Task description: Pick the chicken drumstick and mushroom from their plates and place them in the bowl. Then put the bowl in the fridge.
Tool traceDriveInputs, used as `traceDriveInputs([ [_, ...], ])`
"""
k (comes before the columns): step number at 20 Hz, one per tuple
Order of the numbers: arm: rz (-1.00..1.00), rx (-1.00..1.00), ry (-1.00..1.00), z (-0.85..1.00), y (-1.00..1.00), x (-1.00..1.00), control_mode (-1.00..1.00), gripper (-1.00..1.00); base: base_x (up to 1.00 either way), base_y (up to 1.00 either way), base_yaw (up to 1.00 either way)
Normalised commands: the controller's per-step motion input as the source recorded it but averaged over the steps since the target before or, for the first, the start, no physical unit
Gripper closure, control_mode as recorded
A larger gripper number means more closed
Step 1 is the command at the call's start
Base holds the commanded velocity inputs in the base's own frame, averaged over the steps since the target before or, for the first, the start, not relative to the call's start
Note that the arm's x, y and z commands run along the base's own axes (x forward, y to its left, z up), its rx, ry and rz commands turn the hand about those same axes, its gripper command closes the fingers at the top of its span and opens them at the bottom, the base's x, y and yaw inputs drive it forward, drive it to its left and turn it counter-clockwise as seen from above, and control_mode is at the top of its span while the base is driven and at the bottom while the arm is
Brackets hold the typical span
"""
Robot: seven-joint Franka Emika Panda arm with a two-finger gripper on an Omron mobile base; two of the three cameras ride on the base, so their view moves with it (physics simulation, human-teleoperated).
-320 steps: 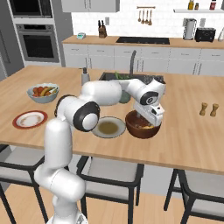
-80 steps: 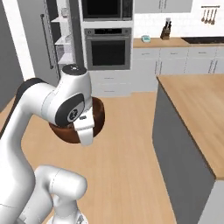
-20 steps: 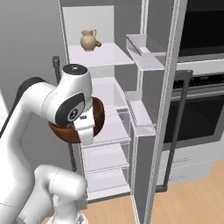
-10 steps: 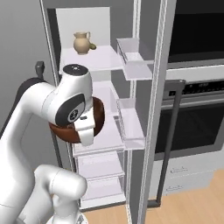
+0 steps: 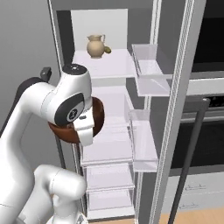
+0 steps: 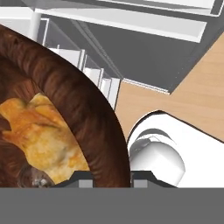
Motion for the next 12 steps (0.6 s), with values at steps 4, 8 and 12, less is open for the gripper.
traceDriveInputs([
  [4, 0.00, 0.00, 0.00, 0.00, 0.00, 0.00, 1.00, 1.00, 0.23, -0.08, 0.26],
  [8, 0.00, 0.00, 0.00, 0.00, 0.00, 0.00, 1.00, 1.00, 0.20, -0.49, 0.05],
  [12, 0.00, 0.00, 0.00, 0.00, 0.00, 0.00, 1.00, 1.00, 0.64, -0.08, 0.00],
])
